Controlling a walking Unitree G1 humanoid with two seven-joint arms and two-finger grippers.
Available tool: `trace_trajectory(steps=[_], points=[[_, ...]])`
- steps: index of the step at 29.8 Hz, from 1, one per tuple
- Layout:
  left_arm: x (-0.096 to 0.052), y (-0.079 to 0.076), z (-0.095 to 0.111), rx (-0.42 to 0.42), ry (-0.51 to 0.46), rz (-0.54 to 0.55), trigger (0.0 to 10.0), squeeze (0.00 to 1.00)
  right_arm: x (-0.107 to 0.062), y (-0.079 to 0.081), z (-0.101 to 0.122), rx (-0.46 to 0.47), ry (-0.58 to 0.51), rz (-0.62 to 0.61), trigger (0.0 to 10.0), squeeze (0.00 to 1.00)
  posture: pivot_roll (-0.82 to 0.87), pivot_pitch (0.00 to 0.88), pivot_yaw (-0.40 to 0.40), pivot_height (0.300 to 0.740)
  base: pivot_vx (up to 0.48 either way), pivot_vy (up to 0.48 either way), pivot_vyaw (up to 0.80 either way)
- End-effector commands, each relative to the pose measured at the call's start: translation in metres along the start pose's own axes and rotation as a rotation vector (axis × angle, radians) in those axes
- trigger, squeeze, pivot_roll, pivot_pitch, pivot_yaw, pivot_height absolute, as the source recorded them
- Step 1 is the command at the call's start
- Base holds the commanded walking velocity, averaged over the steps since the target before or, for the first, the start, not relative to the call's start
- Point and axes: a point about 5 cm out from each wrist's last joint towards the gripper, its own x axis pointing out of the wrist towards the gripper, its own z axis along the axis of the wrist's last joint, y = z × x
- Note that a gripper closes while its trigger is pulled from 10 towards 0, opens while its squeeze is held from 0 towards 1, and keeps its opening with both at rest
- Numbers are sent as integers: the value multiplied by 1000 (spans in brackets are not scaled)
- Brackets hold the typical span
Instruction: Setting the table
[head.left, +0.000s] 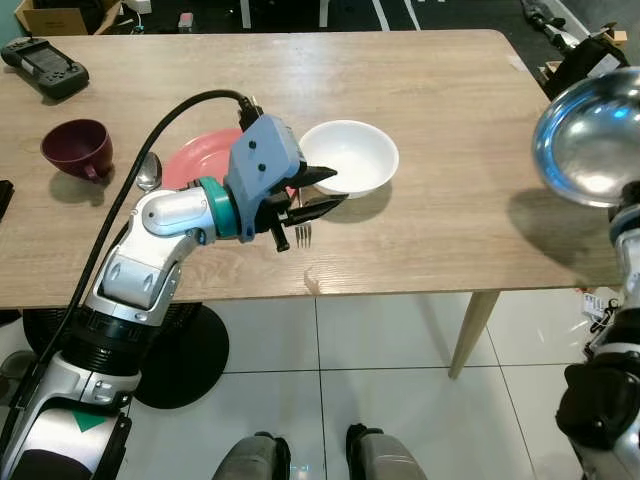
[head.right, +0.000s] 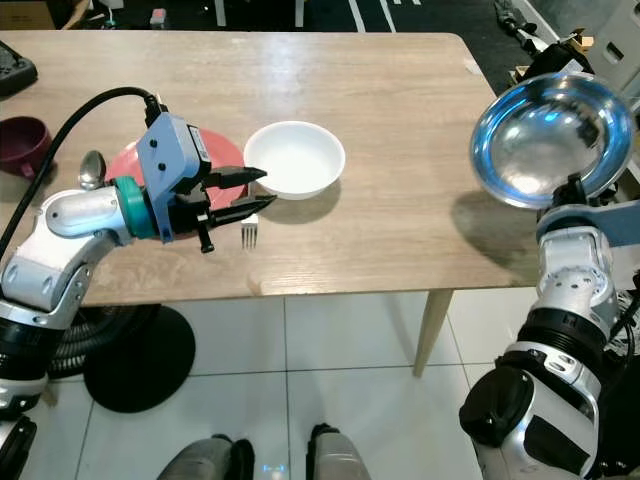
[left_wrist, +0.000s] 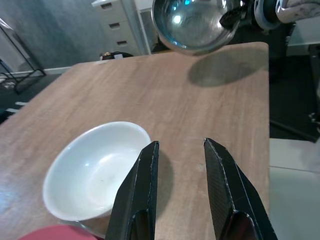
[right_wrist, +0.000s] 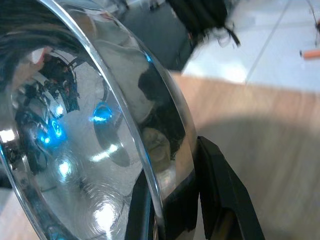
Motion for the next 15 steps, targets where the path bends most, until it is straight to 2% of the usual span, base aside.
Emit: trace_trajectory(steps=[1,7,13,14,15], points=[[1,-4,-2,-8,5,-21,10000,0,-1,-1,-6,-3,41,19,10000,122,83,59,61,740,0,0,0],[4,-8,-2,-14,2,-24,10000,0,-2,0,-32,-39,132,33,10000,122,79,64,55,740,0,0,0],[5,-12,-2,-23,-1,-26,10000,0,1,1,-37,-27,87,23,10000,125,88,64,49,740,0,0,0],[5,-12,-2,-25,1,-24,10000,0,2,2,-36,-10,68,28,10000,267,90,64,47,740,0,0,0],[5,-12,-2,-25,1,-24,10000,0,2,2,-36,-10,68,28,10000,267,90,64,47,740,0,0,0]])
